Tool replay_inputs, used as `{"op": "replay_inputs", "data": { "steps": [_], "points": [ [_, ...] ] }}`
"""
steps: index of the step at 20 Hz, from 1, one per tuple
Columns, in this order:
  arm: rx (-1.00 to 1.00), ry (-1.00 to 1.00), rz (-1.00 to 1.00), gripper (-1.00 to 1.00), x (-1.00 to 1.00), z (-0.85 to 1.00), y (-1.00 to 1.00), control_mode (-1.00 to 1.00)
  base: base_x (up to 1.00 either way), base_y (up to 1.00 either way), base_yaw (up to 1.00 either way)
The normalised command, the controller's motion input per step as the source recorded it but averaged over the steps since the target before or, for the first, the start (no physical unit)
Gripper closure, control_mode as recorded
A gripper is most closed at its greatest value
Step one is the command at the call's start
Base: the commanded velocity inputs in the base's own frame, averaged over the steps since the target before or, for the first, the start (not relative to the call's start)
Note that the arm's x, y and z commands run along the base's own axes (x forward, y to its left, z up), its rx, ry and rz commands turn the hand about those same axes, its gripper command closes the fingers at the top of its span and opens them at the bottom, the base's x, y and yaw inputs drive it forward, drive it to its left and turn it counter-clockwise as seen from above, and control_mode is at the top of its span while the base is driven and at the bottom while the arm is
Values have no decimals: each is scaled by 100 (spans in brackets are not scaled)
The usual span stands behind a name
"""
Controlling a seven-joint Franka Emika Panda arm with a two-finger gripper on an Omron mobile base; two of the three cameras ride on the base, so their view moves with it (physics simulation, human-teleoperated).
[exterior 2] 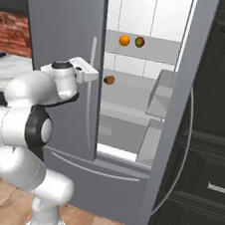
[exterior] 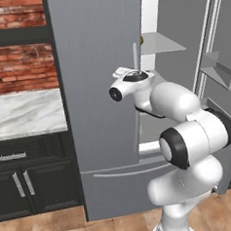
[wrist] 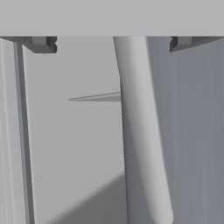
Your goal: Place the orange in the correct fridge rack based on whether it is a fruit or vegetable. Finally, close the fridge door.
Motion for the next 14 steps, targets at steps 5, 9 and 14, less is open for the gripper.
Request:
{"op": "replay_inputs", "data": {
  "steps": [5, 9, 14],
  "points": [
    [-1, -6, 4, -100, -22, 0, 16, -100, 0, 0, 0],
    [0, -10, 3, -100, -8, 3, 13, -100, 0, 0, 0],
    [0, 0, 0, -100, 0, 0, 0, -100, 0, 0, 0]
  ]
}}
